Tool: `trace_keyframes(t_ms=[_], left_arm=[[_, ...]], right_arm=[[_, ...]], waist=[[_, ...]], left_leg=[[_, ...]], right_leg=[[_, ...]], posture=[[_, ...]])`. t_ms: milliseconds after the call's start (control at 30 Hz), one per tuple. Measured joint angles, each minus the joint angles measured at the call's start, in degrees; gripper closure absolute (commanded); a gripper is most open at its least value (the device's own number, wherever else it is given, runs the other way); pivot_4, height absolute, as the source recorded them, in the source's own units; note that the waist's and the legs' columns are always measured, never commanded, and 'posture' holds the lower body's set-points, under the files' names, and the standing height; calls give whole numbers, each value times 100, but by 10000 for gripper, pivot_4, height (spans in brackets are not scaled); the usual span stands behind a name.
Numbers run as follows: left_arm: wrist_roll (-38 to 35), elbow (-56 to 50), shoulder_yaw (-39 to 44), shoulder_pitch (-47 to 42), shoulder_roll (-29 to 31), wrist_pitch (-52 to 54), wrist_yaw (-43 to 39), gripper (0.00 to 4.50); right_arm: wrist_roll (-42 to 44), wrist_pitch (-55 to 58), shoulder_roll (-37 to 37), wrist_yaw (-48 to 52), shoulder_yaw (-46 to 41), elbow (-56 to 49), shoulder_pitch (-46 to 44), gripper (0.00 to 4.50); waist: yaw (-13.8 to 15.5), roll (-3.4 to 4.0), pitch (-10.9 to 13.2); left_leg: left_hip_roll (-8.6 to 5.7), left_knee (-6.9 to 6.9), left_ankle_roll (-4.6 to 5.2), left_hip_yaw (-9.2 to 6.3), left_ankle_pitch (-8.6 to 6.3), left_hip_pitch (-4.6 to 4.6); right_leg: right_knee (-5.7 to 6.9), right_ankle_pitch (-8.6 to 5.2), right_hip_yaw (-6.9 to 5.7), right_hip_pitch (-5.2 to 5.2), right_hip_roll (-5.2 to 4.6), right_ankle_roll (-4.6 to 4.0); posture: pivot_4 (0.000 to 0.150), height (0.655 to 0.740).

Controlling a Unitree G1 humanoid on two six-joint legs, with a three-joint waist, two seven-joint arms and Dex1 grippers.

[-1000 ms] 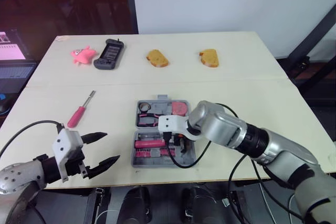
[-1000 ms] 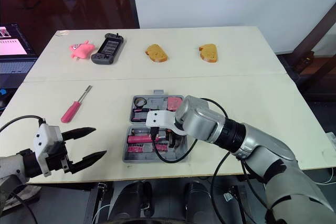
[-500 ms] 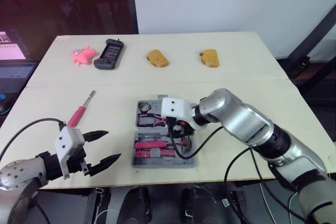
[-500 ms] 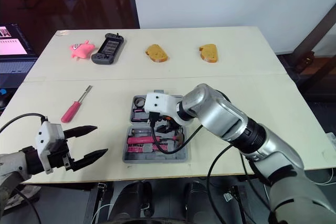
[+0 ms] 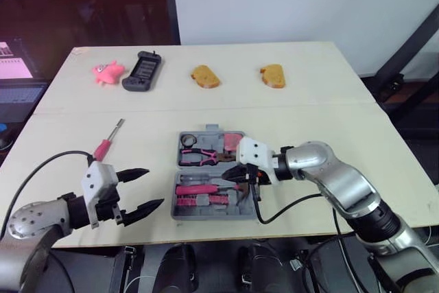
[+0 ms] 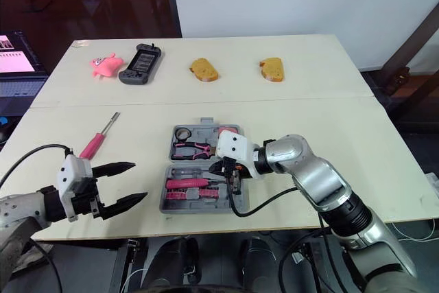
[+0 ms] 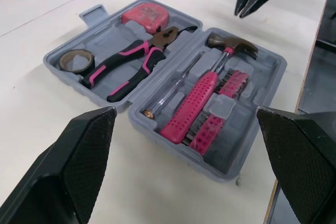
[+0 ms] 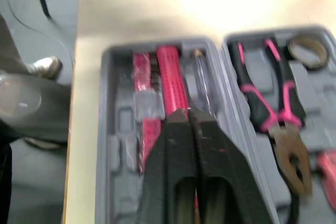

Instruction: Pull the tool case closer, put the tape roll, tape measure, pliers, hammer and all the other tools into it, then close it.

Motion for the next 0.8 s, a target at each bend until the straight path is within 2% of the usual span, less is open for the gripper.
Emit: trace_keyframes(t_ms=[267,600,800], left_arm=[[29,9,-6,-25,21,-9,-38,0],[41,-14,40,162,60,-50,-35,0],[40,-65,161,266,83,-50,-25,0]], right_arm=[[-246,-643,69,-78,67,571,281,44467],[-535,-818,801,-220,364,1184,63,44467],[-711,-887,996,-249,483,1629,-13,44467]], waist=[[-8,0,0],[-4,0,0],[-8,0,0]], left_leg=[[1,0,0,-1,0,1],[2,1,0,-3,1,1],[1,1,-1,-3,1,1]], right_leg=[[1,0,0,0,1,0],[1,0,0,2,3,0],[1,0,0,2,3,0]], posture=[[1500,7188],[1500,7188],[1500,7188]])
